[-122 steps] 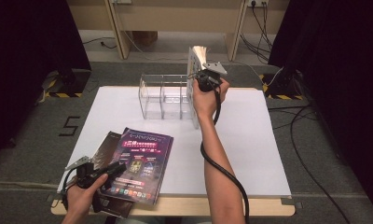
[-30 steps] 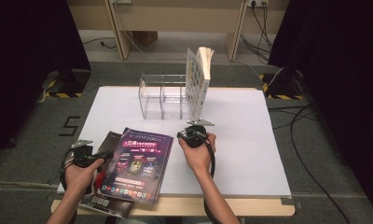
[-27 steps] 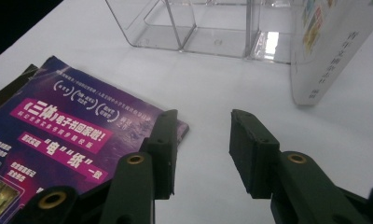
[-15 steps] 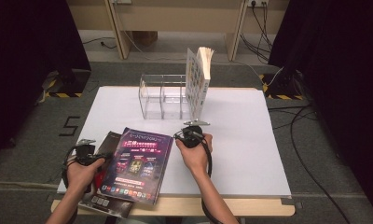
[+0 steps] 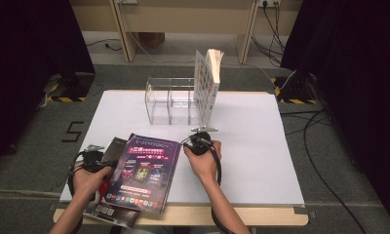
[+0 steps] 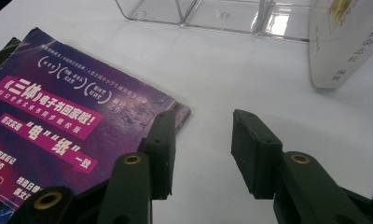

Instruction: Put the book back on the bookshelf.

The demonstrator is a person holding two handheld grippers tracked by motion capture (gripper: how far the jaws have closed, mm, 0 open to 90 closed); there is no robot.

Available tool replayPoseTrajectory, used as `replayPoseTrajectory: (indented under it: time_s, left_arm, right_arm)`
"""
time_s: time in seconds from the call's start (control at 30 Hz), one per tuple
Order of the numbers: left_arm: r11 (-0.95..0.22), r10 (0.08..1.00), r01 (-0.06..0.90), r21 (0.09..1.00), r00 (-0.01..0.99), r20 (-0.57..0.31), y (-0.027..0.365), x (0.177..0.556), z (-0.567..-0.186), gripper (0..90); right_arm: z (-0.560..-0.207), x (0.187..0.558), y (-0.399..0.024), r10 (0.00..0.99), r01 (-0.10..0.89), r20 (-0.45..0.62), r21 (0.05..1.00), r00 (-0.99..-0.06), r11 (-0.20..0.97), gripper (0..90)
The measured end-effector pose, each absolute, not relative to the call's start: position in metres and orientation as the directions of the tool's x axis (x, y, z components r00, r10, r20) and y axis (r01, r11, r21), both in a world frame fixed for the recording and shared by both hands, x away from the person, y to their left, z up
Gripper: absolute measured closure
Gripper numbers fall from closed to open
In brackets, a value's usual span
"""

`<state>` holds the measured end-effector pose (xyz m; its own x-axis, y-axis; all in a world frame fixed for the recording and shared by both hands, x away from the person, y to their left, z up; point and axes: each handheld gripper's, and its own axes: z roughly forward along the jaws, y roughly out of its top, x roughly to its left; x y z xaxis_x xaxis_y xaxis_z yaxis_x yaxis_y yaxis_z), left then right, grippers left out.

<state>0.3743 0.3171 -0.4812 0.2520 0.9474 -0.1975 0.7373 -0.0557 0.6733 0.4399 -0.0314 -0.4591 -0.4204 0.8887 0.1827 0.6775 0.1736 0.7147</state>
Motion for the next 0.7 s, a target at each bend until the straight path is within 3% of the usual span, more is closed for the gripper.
replayPoseTrajectory:
  time_s: [0.6, 0.7]
  left_arm:
    - [-0.192, 0.947, 0.716, 0.671, 0.315, -0.066, 0.306, 0.377, -0.472, 89.9]
    - [-0.185, 0.938, 0.709, 0.680, 0.334, -0.093, 0.308, 0.377, -0.471, 89.8]
  right_arm:
    - [-0.467, 0.441, -0.030, 0.889, 0.696, 0.185, 0.694, -0.420, 0.184, 60.7]
    - [-0.468, 0.441, -0.029, 0.888, 0.700, 0.185, 0.689, -0.421, 0.188, 60.5]
